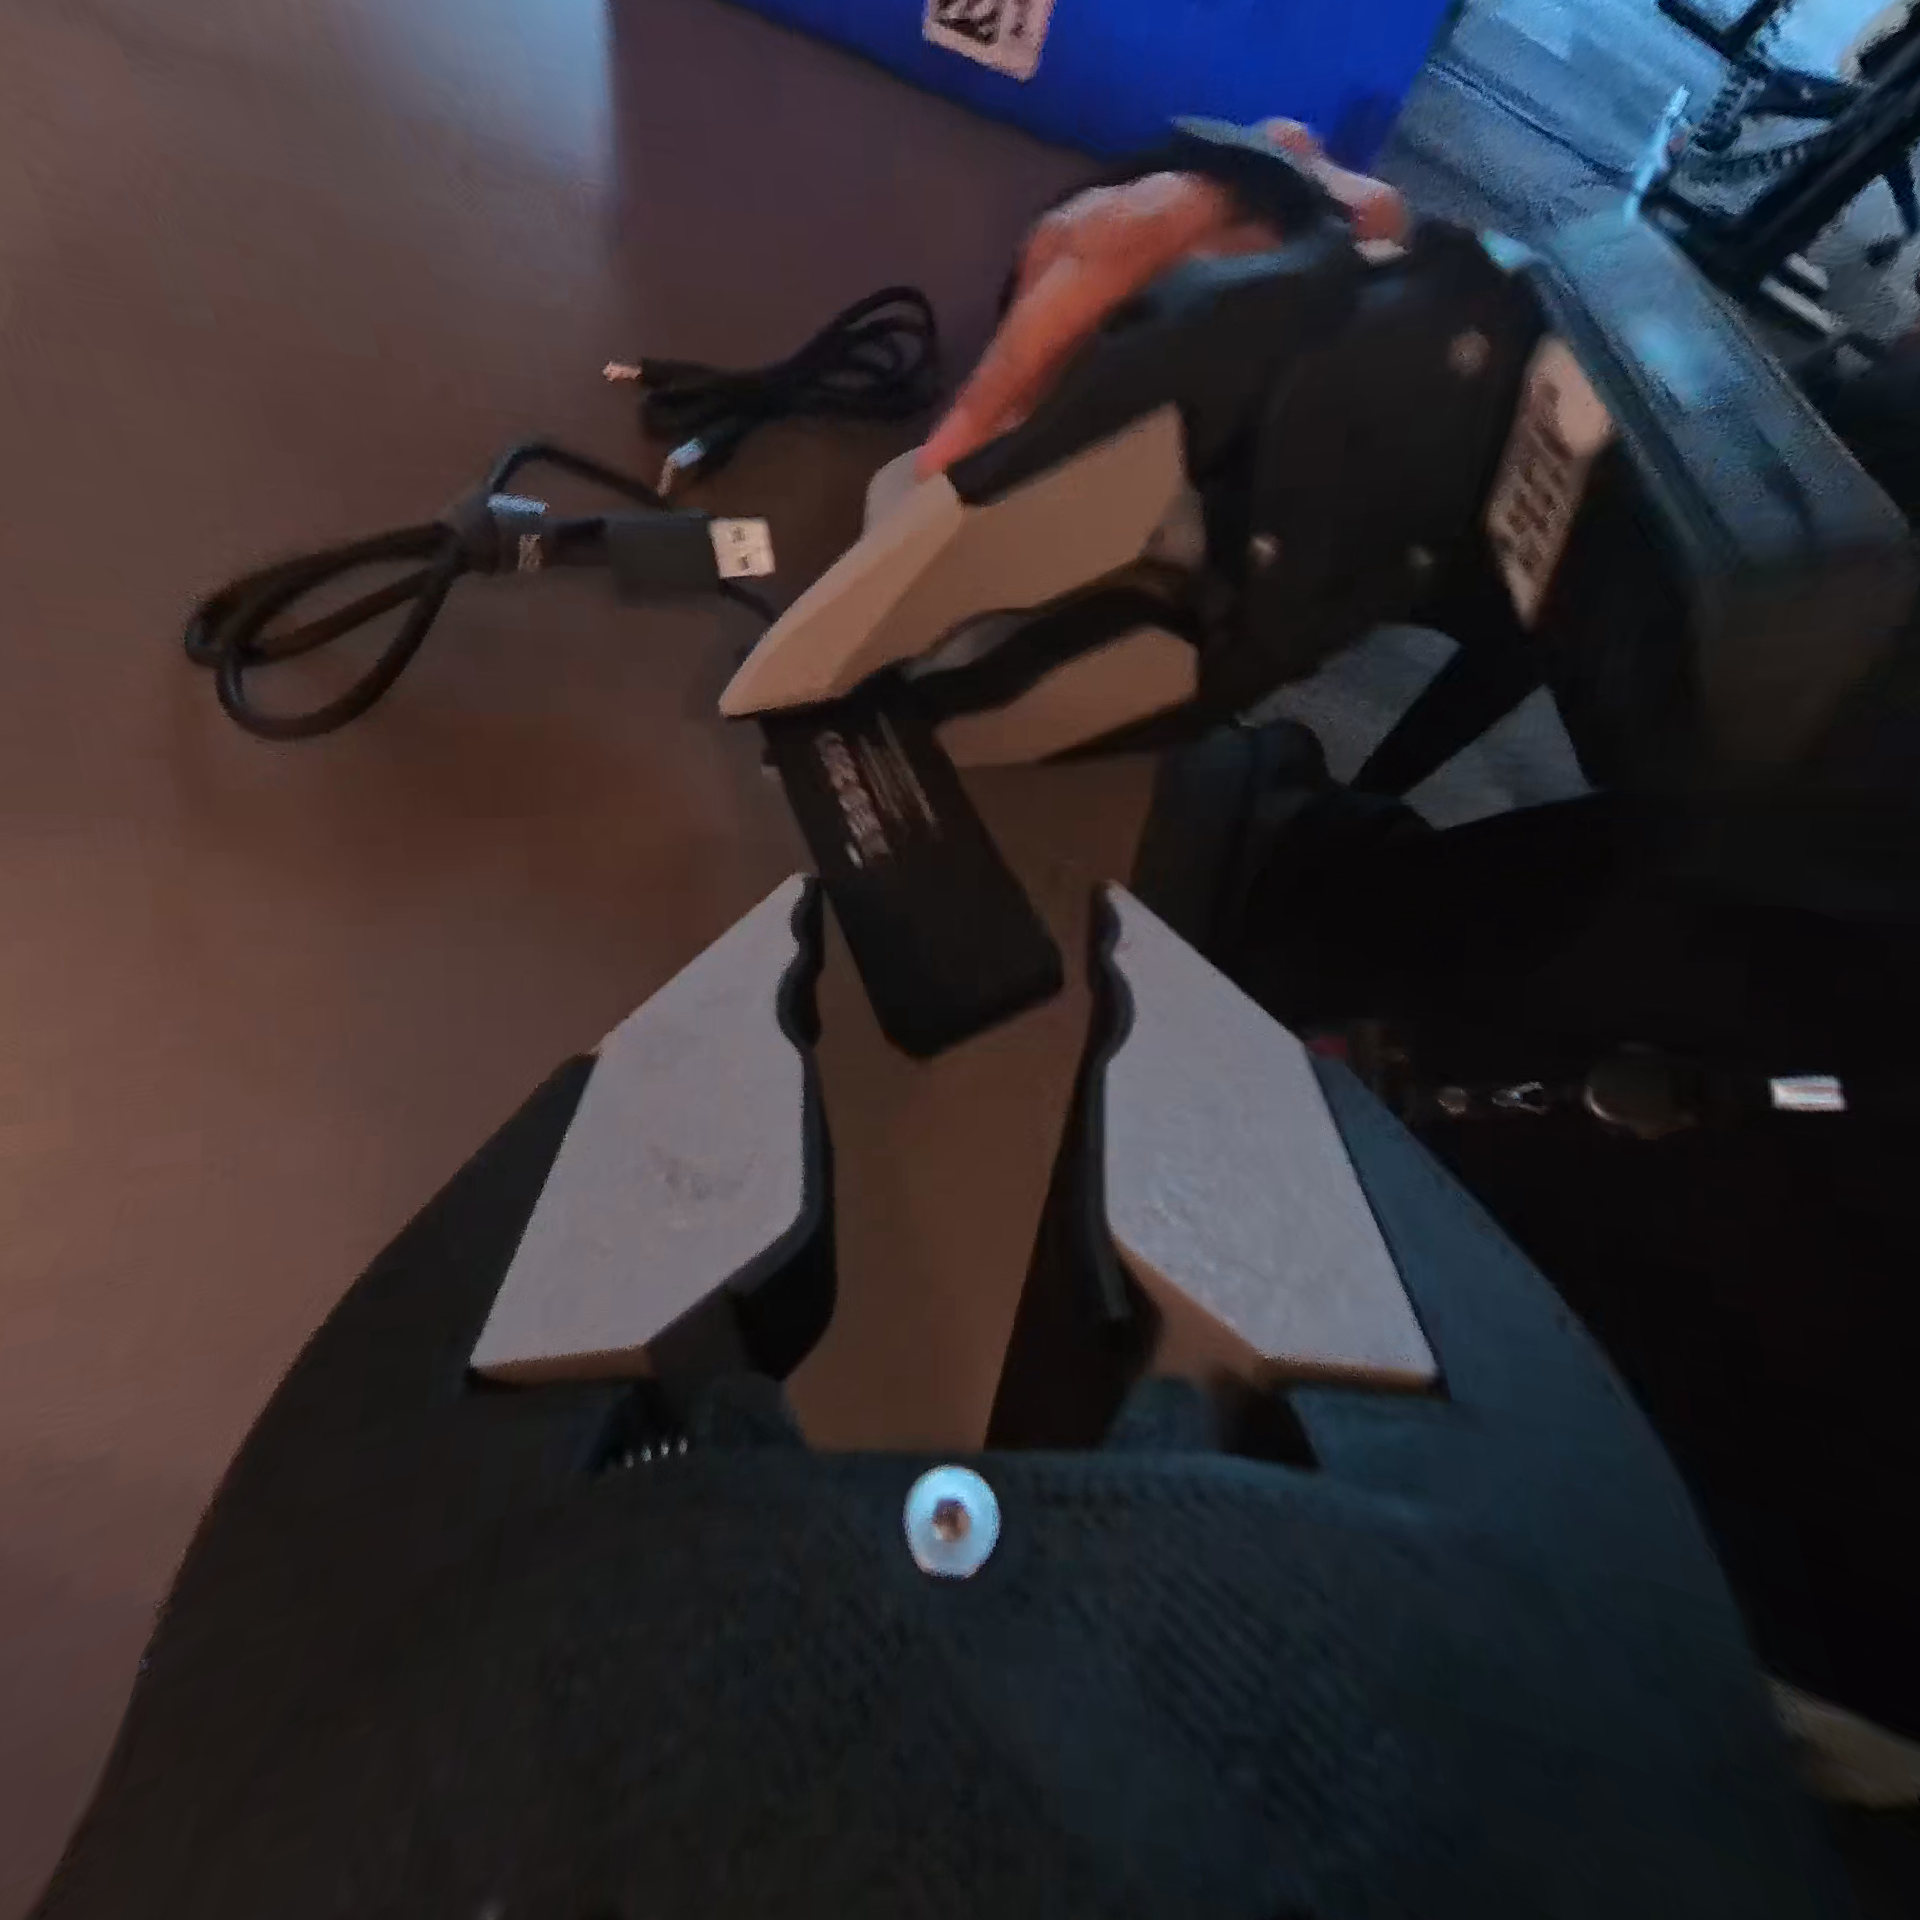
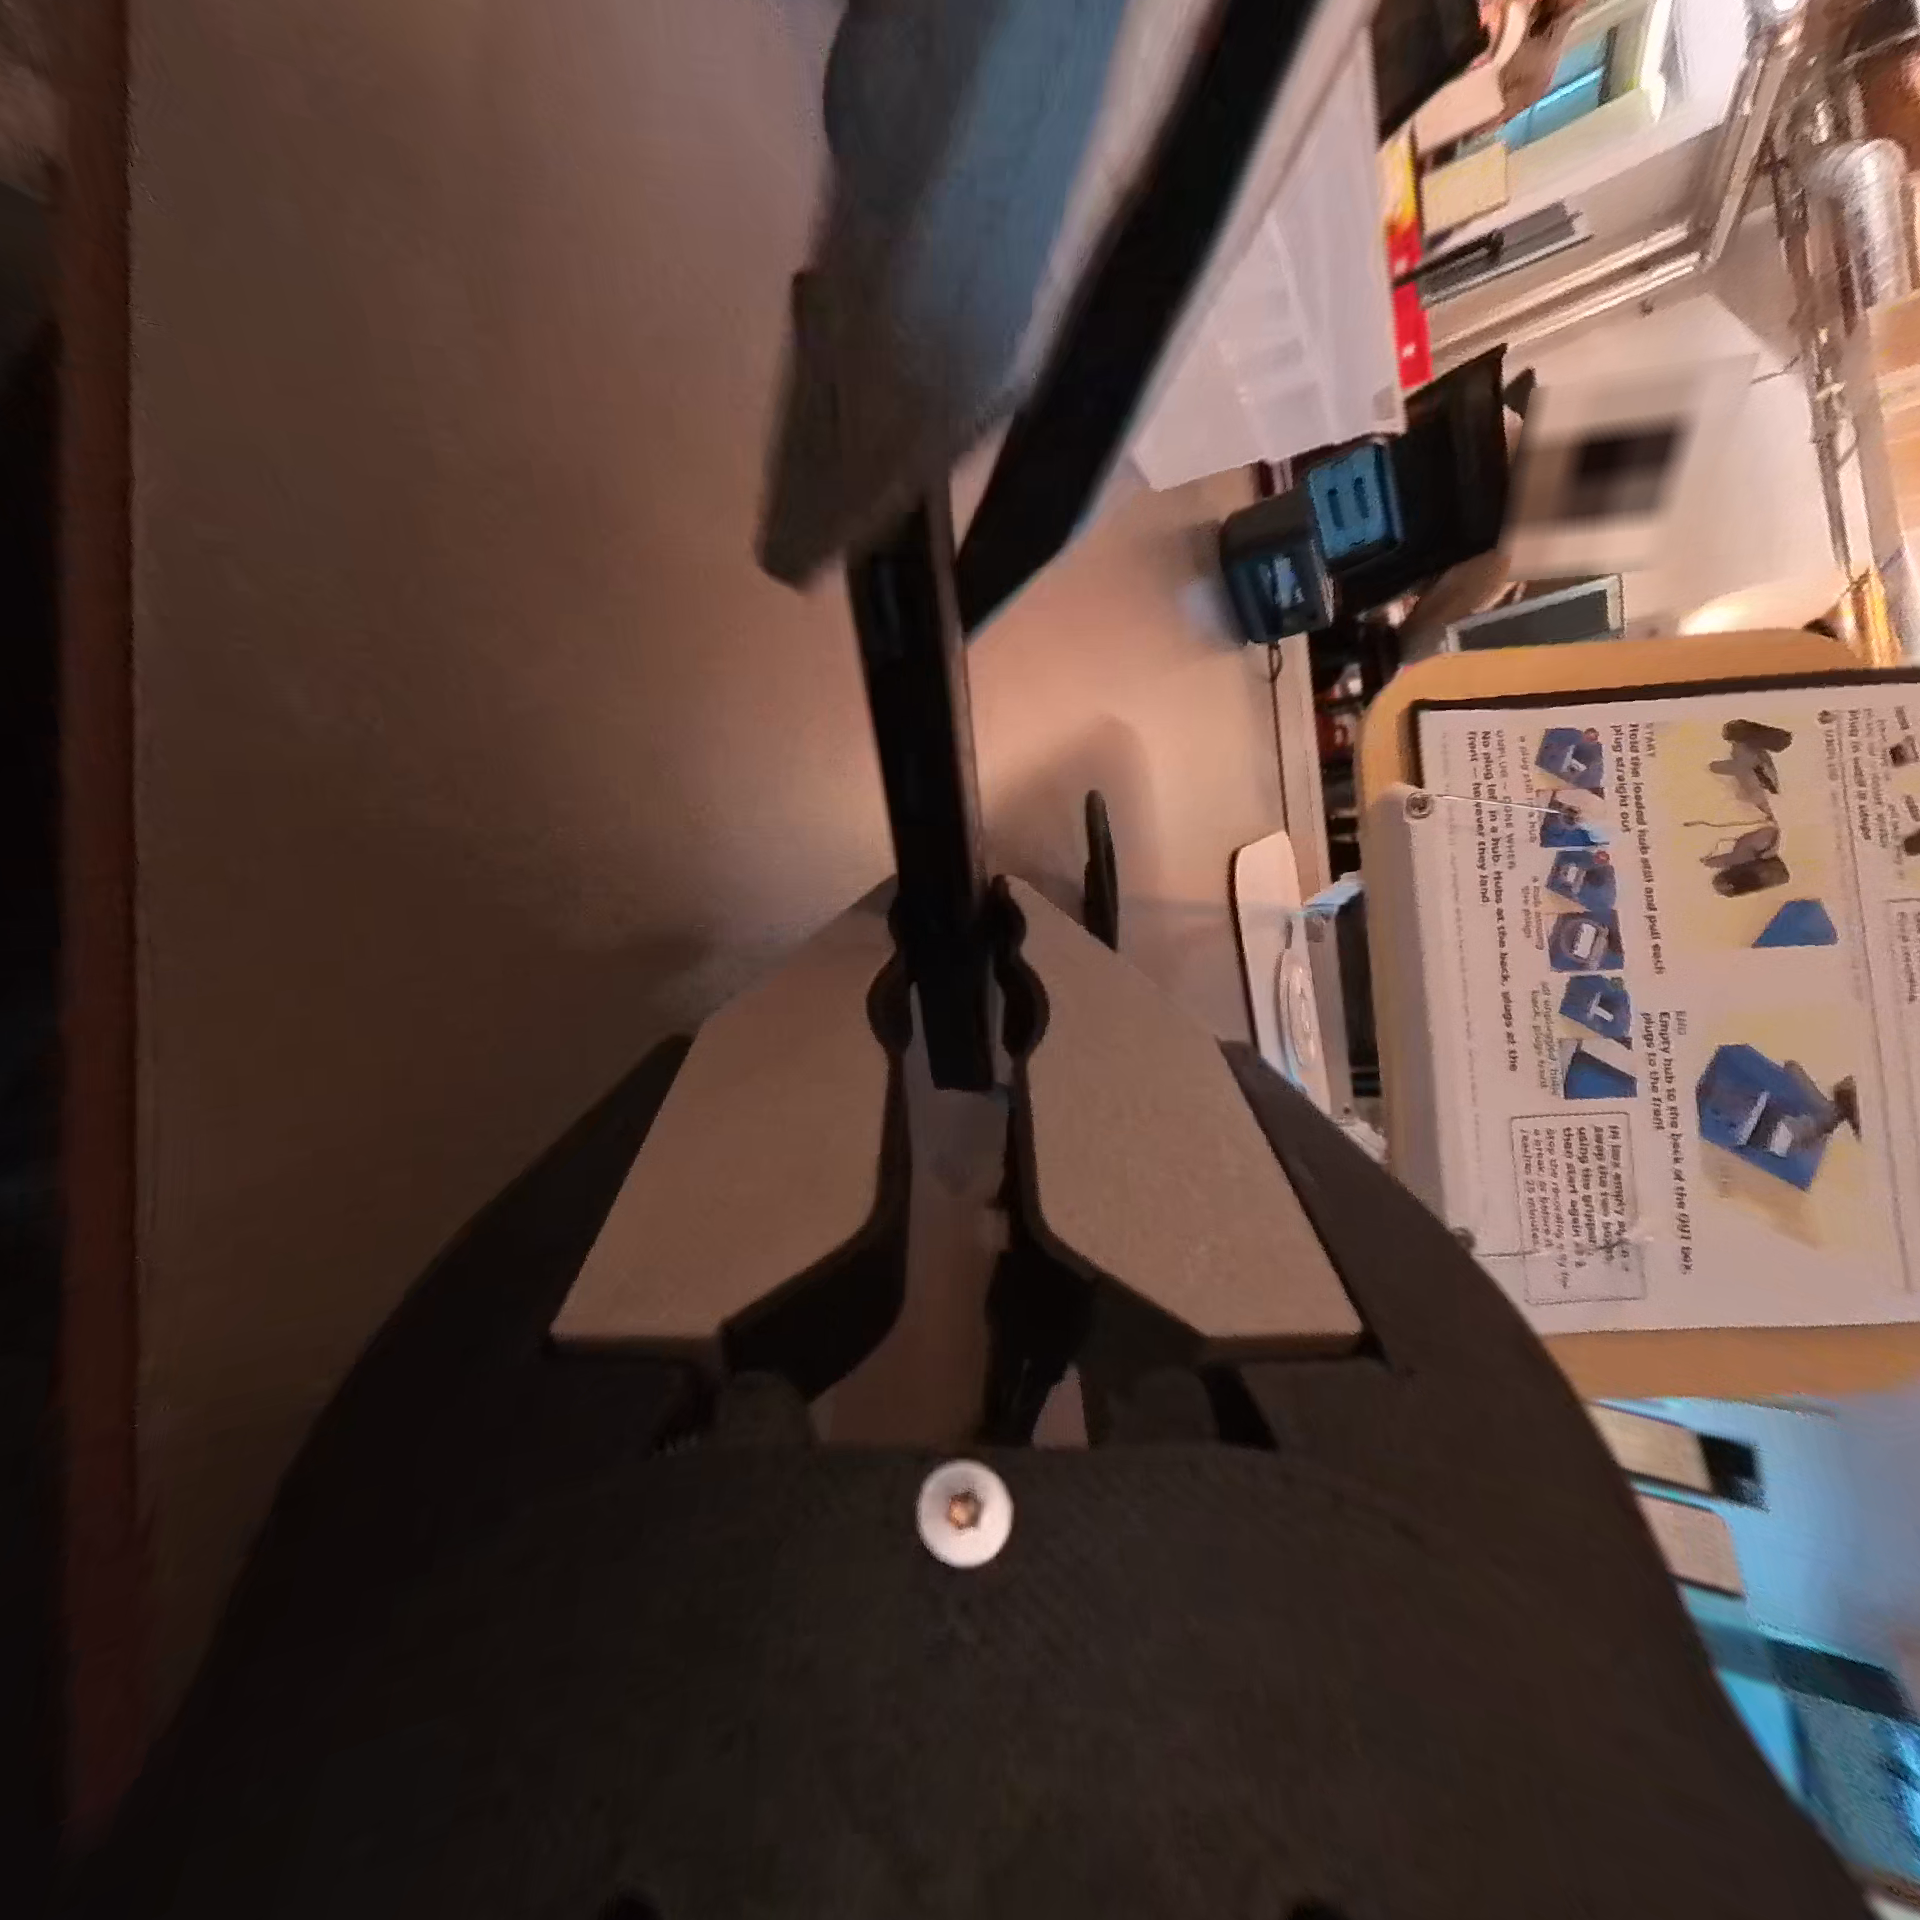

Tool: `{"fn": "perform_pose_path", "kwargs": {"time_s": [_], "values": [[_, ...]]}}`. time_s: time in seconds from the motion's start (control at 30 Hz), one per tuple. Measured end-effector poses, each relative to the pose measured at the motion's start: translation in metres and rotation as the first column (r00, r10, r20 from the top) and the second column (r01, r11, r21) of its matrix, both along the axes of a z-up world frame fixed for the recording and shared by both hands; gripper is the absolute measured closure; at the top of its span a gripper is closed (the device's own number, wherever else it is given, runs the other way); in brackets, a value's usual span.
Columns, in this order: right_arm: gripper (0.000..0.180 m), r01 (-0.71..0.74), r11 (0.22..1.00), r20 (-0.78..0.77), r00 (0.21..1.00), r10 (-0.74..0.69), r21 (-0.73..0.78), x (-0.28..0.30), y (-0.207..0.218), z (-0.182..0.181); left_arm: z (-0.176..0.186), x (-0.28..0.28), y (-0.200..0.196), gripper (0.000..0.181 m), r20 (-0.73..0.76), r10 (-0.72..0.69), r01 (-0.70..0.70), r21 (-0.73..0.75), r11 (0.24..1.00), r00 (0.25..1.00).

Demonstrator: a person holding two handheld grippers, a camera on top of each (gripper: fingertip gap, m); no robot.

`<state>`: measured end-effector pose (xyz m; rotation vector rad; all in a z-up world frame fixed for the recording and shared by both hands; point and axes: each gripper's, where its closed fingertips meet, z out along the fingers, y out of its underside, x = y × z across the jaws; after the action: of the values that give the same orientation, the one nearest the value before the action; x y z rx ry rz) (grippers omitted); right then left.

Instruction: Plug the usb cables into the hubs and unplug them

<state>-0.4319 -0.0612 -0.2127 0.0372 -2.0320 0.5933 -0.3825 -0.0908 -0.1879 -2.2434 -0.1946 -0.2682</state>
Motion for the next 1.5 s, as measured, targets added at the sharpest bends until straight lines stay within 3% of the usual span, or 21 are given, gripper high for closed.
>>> {"fn": "perform_pose_path", "kwargs": {"time_s": [0.03, 0.2, 0.27, 0.3, 0.37, 0.47, 0.63, 0.73, 0.83, 0.97, 1.1, 1.23, 1.5], "values": [[0.172, -0.025, 0.999, -0.002, 1.0, 0.025, -0.034, 0.001, 0.002, 0.006, 0.006, 0.004, -0.002, 0.126, -0.031, -0.025, 0.026, 0.012, 1.0, 0.999], [0.172, -0.138, 0.961, 0.089, 0.983, 0.163, -0.24, 0.012, 0.008, 0.024, 0.028, -0.011, 0.009, 0.093, -0.343, 0.02, 0.014, 0.097, 0.995, 0.939], [0.172, -0.178, 0.932, 0.122, 0.966, 0.226, -0.314, 0.02, 0.004, 0.031, 0.042, -0.001, 0.025, 0.124, -0.475, 0.015, 0.08, 0.18, 0.98, 0.88], [0.173, -0.186, 0.919, 0.133, 0.96, 0.245, -0.348, 0.023, 0.003, 0.034, 0.043, 0.006, 0.031, 0.156, -0.536, -0.007, 0.122, 0.18, 0.976, 0.844], [0.173, -0.19, 0.906, 0.169, 0.948, 0.27, -0.379, 0.028, 0.001, 0.037, 0.04, 0.001, 0.037, 0.168, -0.657, 0.01, 0.104, 0.135, 0.985, 0.754], [0.171, -0.172, 0.91, 0.206, 0.942, 0.264, -0.378, 0.028, 0.005, 0.038, 0.04, 0.0, 0.037, 0.169, -0.71, 0.007, 0.095, 0.104, 0.99, 0.704], [0.156, 0.059, 0.943, 0.341, 0.938, 0.059, -0.327, 0.004, 0.057, 0.037, 0.051, -0.026, 0.019, 0.17, -0.776, 0.091, -0.023, 0.098, 0.995, 0.624], [0.138, 0.222, 0.949, 0.424, 0.899, -0.109, -0.226, -0.009, 0.093, 0.023, 0.044, -0.042, 0.011, 0.17, -0.832, 0.087, -0.073, 0.056, 0.996, 0.548], [0.133, 0.274, 0.951, 0.468, 0.866, -0.178, -0.145, -0.008, 0.107, 0.011, 0.023, -0.053, 0.011, 0.17, -0.873, 0.025, -0.107, -0.031, 0.994, 0.487], [0.138, 0.278, 0.957, 0.432, 0.876, -0.217, -0.085, -0.011, 0.113, 0.006, -0.001, -0.058, 0.021, 0.17, -0.867, -0.008, -0.111, -0.073, 0.991, 0.498], [0.147, 0.288, 0.957, 0.406, 0.878, -0.253, -0.026, -0.021, 0.116, -0.013, -0.01, -0.063, 0.029, 0.17, -0.831, 0.058, -0.126, -0.015, 0.992, 0.554], [0.161, 0.267, 0.963, 0.37, 0.899, -0.232, -0.044, -0.032, 0.104, -0.027, -0.014, -0.069, 0.034, 0.17, -0.786, 0.133, -0.162, 0.043, 0.986, 0.603], [0.166, 0.219, 0.972, 0.31, 0.932, -0.185, -0.079, -0.036, 0.099, -0.025, -0.017, -0.072, 0.043, 0.17, -0.77, 0.199, -0.175, 0.116, 0.978, 0.606]]}}
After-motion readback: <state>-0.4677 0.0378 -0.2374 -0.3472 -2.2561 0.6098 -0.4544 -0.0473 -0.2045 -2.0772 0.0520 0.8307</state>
